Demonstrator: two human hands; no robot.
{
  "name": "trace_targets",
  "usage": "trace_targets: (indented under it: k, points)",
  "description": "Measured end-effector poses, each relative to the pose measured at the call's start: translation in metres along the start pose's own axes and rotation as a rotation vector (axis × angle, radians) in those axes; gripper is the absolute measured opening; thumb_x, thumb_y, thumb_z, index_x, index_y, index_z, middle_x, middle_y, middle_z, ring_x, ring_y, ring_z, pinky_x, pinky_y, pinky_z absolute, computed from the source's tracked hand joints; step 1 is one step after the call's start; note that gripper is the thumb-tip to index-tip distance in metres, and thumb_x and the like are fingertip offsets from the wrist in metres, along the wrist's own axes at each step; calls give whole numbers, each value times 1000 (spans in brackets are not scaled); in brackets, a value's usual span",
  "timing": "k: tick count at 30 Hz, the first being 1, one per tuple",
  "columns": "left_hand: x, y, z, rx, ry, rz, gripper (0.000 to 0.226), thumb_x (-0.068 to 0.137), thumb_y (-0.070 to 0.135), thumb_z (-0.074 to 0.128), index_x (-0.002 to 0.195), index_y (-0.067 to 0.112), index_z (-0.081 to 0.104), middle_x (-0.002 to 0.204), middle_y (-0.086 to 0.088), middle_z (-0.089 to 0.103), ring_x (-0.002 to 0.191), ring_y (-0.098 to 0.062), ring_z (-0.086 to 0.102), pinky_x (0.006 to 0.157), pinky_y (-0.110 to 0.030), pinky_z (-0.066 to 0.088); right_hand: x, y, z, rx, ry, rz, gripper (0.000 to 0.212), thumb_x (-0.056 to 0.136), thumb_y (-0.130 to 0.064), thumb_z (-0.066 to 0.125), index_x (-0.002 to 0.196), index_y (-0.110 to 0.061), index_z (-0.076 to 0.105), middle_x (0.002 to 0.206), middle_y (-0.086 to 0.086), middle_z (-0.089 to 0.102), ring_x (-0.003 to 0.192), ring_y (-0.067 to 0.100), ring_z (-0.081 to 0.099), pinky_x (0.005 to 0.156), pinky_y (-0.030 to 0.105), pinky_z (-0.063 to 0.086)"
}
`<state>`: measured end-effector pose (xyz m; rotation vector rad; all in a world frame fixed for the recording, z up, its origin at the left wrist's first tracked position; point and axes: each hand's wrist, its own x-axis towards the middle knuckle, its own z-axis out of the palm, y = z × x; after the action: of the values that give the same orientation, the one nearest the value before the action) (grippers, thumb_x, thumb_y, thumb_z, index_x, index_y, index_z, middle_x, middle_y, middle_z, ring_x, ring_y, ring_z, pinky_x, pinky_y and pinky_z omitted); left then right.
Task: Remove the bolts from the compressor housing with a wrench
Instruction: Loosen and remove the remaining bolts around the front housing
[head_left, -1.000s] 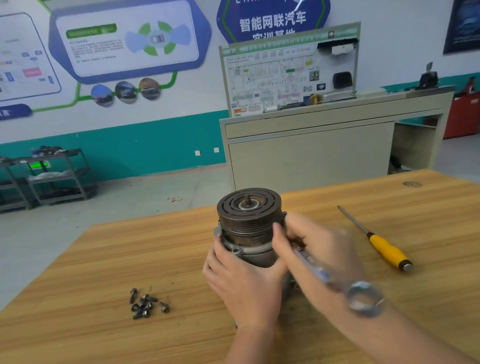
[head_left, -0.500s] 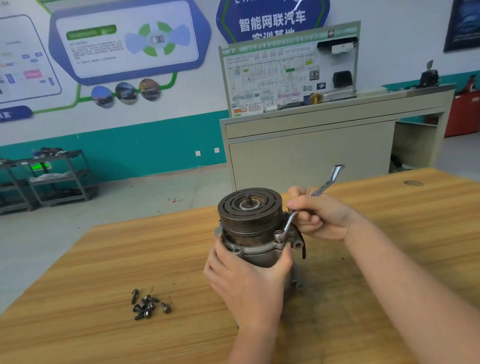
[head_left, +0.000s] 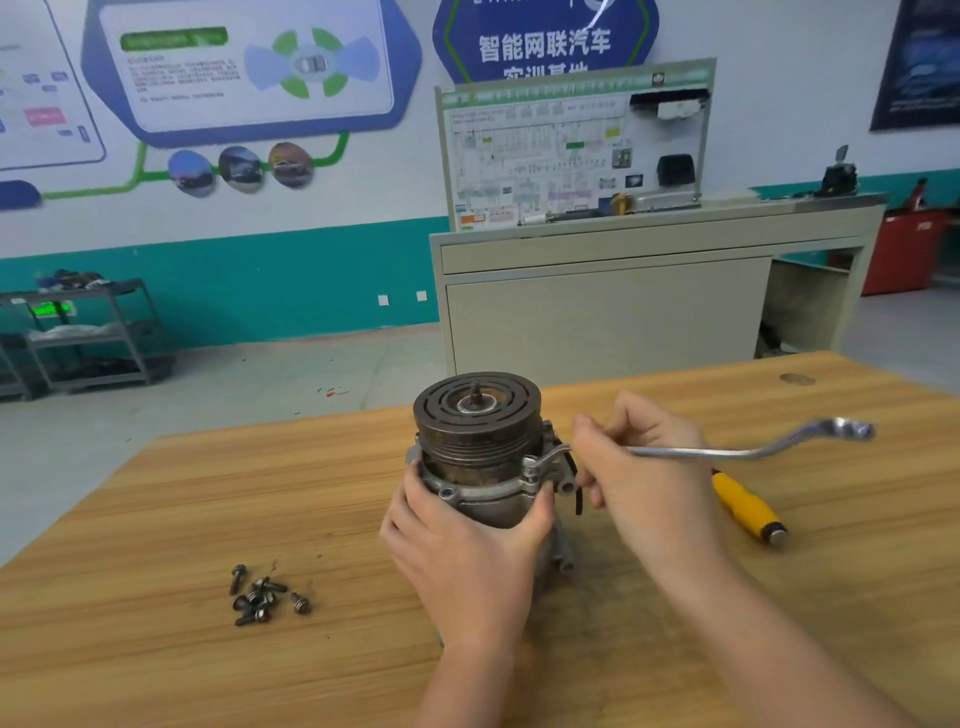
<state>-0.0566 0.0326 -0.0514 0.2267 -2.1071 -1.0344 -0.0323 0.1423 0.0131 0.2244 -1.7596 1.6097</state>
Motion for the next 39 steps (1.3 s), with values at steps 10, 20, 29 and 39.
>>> trace_targets:
  k: [10,20,29,39]
  points:
    - [-3,5,-3,-80,5,-10,112,60,80,42,136,-2,39,132,-19,47,120,-37,38,103,-51,33,-20,-9,1,-311,-229,-340,38,77,-12,65,63,-19,30,52,-5,31,51,2,30,47,13,26]
    - [0,0,3,13,24,6,117,46,70,71,131,-5,43,127,-22,52,117,-39,42,102,-55,35,75,27,-10,687,-661,647,31,82,1,52,55,-14,45,42,3,46,29,3,36,30,10,22]
    - [0,-2,5,5,37,31,117,49,74,67,133,-5,42,129,-21,51,117,-38,41,101,-55,36,19,15,-11,309,-27,196,49,90,0,56,49,-23,41,41,2,47,31,10,36,35,14,25]
    - [-2,4,1,-81,28,-14,120,62,91,31,135,-4,41,132,-21,48,120,-39,40,102,-53,36,-28,-18,19,-410,-88,-293,35,83,-19,59,62,-20,31,52,0,38,44,8,34,41,15,26]
